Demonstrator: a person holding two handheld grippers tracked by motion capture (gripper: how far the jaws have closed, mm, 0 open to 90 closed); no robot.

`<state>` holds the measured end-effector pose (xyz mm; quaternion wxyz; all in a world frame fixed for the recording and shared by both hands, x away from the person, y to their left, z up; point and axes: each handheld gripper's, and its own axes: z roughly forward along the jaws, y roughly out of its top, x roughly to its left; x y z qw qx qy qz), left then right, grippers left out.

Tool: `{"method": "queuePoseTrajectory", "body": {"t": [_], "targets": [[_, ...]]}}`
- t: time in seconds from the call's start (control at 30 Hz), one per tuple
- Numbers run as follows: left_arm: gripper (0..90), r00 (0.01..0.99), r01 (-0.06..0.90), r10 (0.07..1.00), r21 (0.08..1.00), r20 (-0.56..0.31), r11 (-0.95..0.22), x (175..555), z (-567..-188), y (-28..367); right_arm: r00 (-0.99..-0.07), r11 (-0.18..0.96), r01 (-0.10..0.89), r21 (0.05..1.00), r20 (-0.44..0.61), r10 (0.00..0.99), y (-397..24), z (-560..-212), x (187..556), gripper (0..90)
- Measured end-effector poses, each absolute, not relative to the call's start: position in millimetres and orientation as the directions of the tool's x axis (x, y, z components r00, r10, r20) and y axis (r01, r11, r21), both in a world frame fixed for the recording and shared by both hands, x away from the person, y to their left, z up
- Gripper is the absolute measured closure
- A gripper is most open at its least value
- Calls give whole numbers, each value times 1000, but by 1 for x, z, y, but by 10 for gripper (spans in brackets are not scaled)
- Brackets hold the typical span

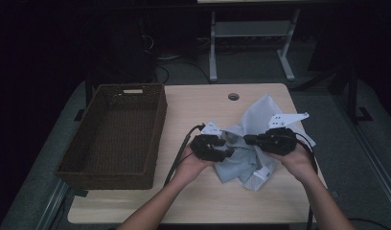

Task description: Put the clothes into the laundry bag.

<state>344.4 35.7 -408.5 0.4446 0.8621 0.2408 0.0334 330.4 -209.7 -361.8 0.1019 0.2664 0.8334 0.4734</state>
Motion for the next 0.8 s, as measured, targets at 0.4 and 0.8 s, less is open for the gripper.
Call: {"method": "queuePoseTrajectory", "body": {"t": [0.4, 0.8], "targets": [[455, 885, 372, 458, 714, -82, -592, 350, -443, 6, -839, 412, 352, 841, 87, 537, -210, -363, 331, 875], [789, 885, 364, 461, 710, -63, -602, 351, -445, 1, -841, 413, 348, 842, 86, 534, -210, -363, 331, 875]]}}
